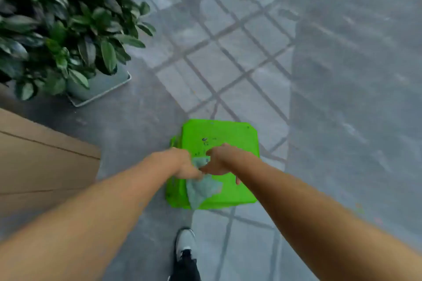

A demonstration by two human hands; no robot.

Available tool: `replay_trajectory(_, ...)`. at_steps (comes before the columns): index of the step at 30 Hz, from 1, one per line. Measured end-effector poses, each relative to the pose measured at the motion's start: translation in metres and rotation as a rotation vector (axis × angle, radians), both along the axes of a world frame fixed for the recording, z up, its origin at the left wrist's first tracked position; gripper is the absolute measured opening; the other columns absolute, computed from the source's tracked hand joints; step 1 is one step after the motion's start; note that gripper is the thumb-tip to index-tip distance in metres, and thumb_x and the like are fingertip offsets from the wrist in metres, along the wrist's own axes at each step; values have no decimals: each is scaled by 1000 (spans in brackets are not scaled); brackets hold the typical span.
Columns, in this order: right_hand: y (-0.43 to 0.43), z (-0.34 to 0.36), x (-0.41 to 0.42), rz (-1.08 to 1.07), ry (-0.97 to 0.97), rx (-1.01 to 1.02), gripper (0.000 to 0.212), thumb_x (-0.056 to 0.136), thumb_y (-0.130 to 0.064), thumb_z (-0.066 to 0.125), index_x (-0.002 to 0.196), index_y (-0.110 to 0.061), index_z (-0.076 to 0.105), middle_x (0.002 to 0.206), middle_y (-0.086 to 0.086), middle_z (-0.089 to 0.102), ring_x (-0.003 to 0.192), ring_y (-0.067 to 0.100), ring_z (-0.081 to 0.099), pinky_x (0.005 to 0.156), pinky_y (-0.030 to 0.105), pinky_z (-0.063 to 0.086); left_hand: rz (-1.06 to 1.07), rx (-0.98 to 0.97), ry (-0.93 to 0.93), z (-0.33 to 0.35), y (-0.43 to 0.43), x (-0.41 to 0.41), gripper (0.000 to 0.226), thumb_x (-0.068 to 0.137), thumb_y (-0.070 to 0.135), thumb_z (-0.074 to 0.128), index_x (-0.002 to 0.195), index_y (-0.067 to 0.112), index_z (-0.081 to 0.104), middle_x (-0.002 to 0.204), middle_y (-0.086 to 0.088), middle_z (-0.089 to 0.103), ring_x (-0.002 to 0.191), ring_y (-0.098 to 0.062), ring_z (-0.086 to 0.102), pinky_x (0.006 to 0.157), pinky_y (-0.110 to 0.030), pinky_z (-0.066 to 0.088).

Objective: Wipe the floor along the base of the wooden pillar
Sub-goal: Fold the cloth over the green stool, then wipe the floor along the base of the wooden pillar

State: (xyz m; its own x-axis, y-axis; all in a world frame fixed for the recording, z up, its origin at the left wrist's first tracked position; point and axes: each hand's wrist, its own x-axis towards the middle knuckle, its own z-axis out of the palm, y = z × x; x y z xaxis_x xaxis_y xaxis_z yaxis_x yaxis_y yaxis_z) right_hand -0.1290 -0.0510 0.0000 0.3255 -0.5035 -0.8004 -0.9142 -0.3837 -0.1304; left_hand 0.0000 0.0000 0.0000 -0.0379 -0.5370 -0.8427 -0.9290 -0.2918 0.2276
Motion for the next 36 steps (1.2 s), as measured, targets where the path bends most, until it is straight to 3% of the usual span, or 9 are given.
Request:
replay_trajectory(4,33,-83,-2,-149,-108,-9,62,88,-44,59,140,-16,38,127,26,54,114,42,58,89,43,49,289,-71,75,-81,32,-18,64,81,51,69,133,22,45,132,-20,58,122,-41,61,94,-41,50)
replay_trajectory(11,50,-97,53,-335,-348,2,49,78,-16,68,124,-12,50,106,20,65,100,37,60,75,36,42,894,-142,333,-103,72,25,50,77,15,75,112,21,39,104,-12,65,90,-35,65,66,-36,52)
replay_trajectory(16,65,-111,153,-449,-481,123,47,78,-20,76,122,-21,57,99,-4,63,93,17,61,73,20,40,1158,-195,316,-120,111,136,59,73,12,75,120,33,46,94,-12,66,81,-32,63,75,-45,59)
replay_trajectory(22,120,-270,259,-480,-513,226,43,80,-20,74,119,-26,57,104,-2,65,99,22,66,79,30,54,1316,-303,198,-268,182,220,49,79,12,71,120,33,56,78,4,65,68,-16,59,52,-20,43)
replay_trajectory(26,137,-426,312,-397,-548,145,39,83,-20,68,119,-24,55,110,11,62,92,31,64,76,44,58,1438,-409,185,-417,221,227,52,83,15,75,126,35,53,99,5,69,88,-16,67,68,-15,48)
replay_trajectory(28,123,-496,341,-386,-578,83,43,86,-23,64,127,-22,50,120,16,58,101,36,61,80,40,55,1374,-423,76,-484,252,224,54,87,27,72,136,30,49,122,-3,61,107,-22,63,88,-22,50)
replay_trajectory(30,105,-548,366,-311,-539,19,70,89,-32,64,148,-22,29,142,21,39,123,39,49,98,40,46,1173,-294,-268,-542,296,224,72,89,49,62,153,34,33,155,-10,34,135,-36,44,111,-40,38)
replay_trajectory(32,95,-583,379,-24,-459,-210,89,89,-51,60,155,-24,7,156,21,15,138,40,28,110,50,34,1122,-287,-554,-584,341,227,80,86,64,53,155,26,38,160,-23,27,135,-51,37,111,-61,33)
replay_trajectory(36,94,-613,370,531,-610,-523,78,96,-60,32,157,-17,10,162,22,11,147,38,11,119,55,6,1147,-406,-763,-625,388,240,94,84,81,20,148,19,50,158,-27,29,137,-62,28,102,-76,25)
